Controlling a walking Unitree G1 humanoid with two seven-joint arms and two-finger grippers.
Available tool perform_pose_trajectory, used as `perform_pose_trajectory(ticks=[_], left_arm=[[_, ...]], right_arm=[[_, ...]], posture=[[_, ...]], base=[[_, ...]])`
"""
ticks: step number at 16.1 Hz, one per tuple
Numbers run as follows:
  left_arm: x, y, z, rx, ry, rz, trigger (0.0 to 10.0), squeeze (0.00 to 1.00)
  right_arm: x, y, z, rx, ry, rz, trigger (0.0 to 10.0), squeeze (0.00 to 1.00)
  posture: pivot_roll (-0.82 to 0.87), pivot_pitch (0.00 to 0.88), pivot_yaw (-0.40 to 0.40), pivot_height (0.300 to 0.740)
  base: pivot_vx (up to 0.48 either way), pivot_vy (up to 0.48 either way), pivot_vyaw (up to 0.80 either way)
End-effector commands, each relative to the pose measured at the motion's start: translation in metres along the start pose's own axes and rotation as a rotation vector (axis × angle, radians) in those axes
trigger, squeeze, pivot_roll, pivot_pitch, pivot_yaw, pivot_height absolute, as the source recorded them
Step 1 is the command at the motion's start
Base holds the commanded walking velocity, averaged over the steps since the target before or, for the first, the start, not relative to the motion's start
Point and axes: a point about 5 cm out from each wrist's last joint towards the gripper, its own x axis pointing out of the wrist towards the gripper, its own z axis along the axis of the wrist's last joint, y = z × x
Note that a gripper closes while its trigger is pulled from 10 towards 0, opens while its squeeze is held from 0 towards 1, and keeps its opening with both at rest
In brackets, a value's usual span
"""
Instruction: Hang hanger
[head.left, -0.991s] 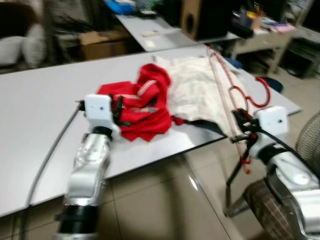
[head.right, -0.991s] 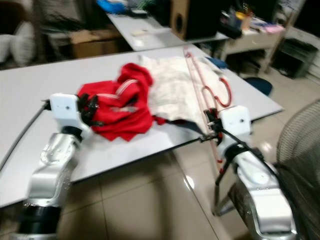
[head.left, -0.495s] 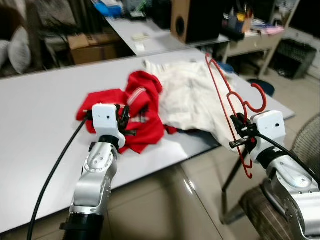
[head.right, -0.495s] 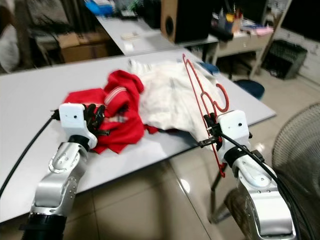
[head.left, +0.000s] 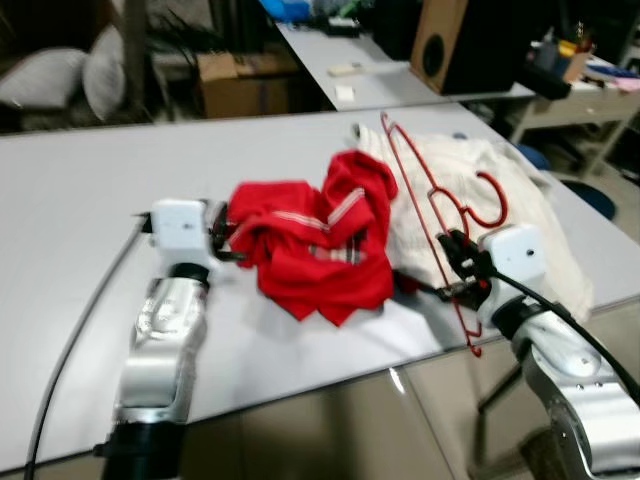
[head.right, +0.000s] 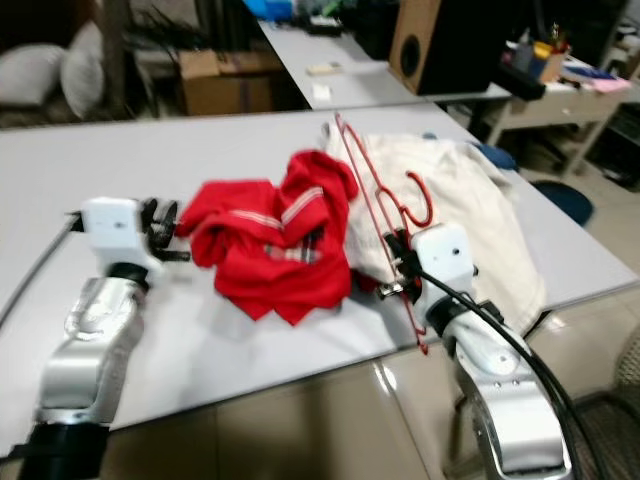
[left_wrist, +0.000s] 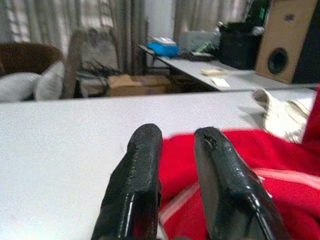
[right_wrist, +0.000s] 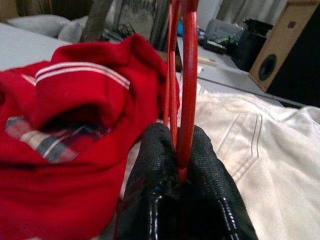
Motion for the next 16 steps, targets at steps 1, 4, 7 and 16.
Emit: perform_pose_trajectory(ticks=[1,4,7,16], left_arm=[[0.002,-0.012,0.001,-0.014,0.001,-0.047,10.0,0.00],[0.003,-0.025,0.001,-0.041,-0.009,-0.248,10.0,0.00],[0.010,-0.046,-0.001,0.088,-0.035,-0.517,10.0,1.00],[0.036,-0.099,-0.021,0.283,0.051,-0.846,10.0,0.00]], right_arm=[[-0.003,-0.008,0.000,0.000,-0.002,-0.038,10.0,0.00],[-0.003,-0.012,0.003,0.004,-0.025,-0.072,10.0,0.00],[-0.006,-0.019,0.003,0.012,-0.035,-0.109,10.0,0.00],[-0.026,-0.029,0.001,0.002,-0.015,-0.219,10.0,0.00]], posture=[[-0.07,0.000,-0.016,0.740],[-0.07,0.000,-0.010,0.740],[-0.08,0.000,0.013,0.740],[-0.15,0.000,0.101,0.740]], base=[[0.304,0.000,0.00],[0.096,0.000,0.00],[0.000,0.000,0.00],[0.000,0.000,0.00]])
